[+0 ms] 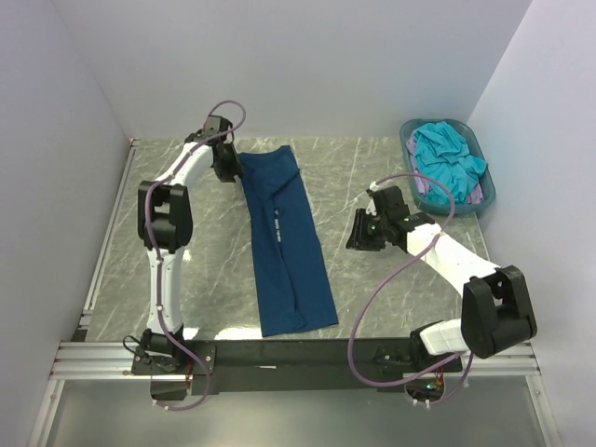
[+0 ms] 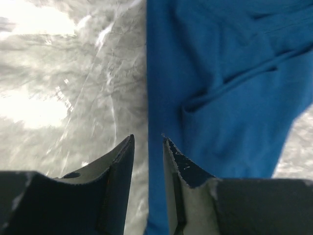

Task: Fold and stack the t-shirts
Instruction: Fold the tshirt

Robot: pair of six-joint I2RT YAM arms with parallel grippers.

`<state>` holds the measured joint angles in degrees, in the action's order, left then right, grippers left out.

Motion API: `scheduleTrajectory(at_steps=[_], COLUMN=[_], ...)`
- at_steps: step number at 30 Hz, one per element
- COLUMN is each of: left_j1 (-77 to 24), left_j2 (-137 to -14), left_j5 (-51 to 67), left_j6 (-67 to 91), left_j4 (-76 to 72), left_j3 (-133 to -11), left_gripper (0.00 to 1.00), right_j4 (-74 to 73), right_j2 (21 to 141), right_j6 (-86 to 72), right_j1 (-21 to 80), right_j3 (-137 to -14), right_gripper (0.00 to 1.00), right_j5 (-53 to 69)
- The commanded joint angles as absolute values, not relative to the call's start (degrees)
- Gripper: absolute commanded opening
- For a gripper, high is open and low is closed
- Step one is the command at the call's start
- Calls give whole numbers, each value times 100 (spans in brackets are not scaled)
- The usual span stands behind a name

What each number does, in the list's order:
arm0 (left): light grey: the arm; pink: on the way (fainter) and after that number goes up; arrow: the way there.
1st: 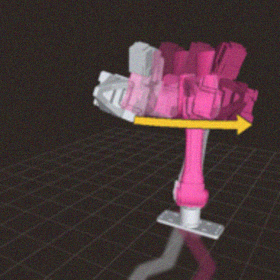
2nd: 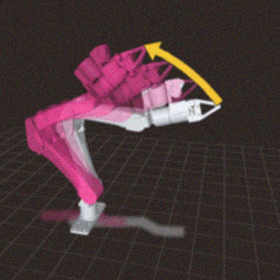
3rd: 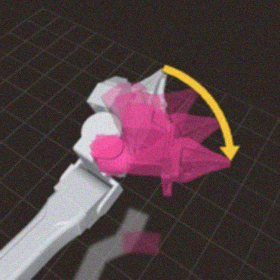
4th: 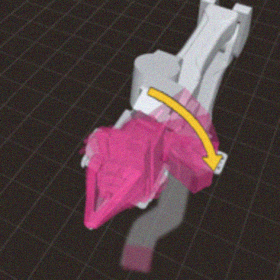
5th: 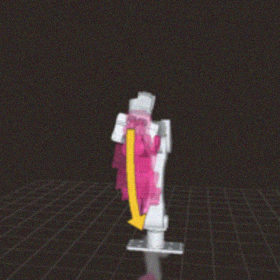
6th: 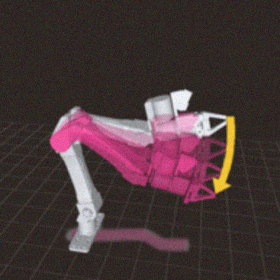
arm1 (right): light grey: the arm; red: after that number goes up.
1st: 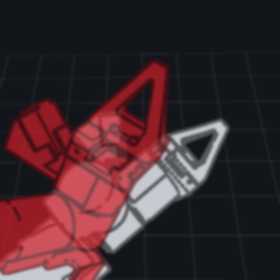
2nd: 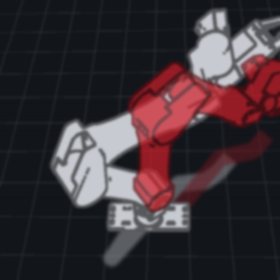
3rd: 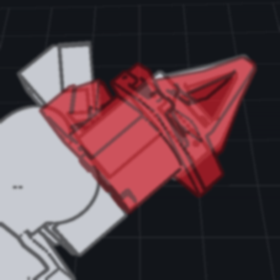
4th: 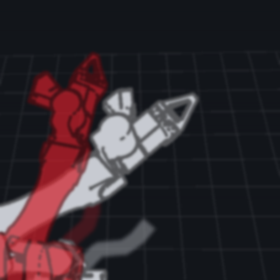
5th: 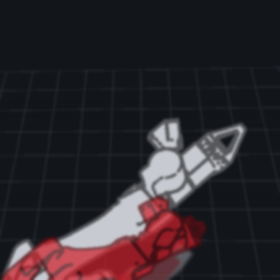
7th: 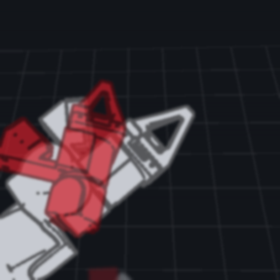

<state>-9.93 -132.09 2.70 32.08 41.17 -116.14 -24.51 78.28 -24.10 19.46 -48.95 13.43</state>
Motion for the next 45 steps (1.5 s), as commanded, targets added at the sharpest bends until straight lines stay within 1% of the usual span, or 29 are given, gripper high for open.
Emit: scheduleTrajectory(at_steps=[1, 8, 13, 18, 27, 30, 31, 33, 34, 38, 45], left_j1=[-984, -984, -984, -984, -984, -984, -984, -993, -1011, -1133, -1661], left_j2=[-13148, -13008, -13315, -13342, -13350, -13359, -13368, -13386, -13386, -13219, -13043], left_j5=[799, 1388, 1494, 1713, 1740, 1828, 1872, 2021, 2074, 2057, 1627], left_j6=[3076, 3286, 3428, 3533, 3516, 3524, 3524, 3516, 3507, 3393, 3147], left_j4=[3561, 2488, 2374, 2066, 2065, 1996, 1986, 1995, 2013, 2030, 2232], left_j3=[-11761, -11004, -11039, -10881, -10811, -10723, -10714, -10705, -10705, -10661, -10906], left_gripper=[36, 36, 37, 37, 33, 27, 20, 14, 1, 1, 1], right_j4=[-2312, -2268, -2285, -2320, -2329, -2329, -2320, -2320, -2329, -2320, -2303], right_j2=[7682, 7822, 7822, 7796, 7831, 7822, 7822, 7831, 7822, 7831, 7849], right_j6=[-2268, -2241, -2224, -2188, -2180, -2188, -2188, -2180, -2171, -2188, -2171], right_j1=[1942, 1951, 1942, 1951, 1942, 1942, 1942, 1942, 1942, 1942, 1934], right_j3=[-4817, -4772, -4729, -4702, -4693, -4676, -4676, -4676, -4667, -4667, -4667], right_gripper=[38, 38, 38, 38, 38, 38, 38, 38, 38, 38, 38], right_j5=[1494, 1591, 1573, 1529, 1529, 1529, 1529, 1529, 1521, 1512, 1424])
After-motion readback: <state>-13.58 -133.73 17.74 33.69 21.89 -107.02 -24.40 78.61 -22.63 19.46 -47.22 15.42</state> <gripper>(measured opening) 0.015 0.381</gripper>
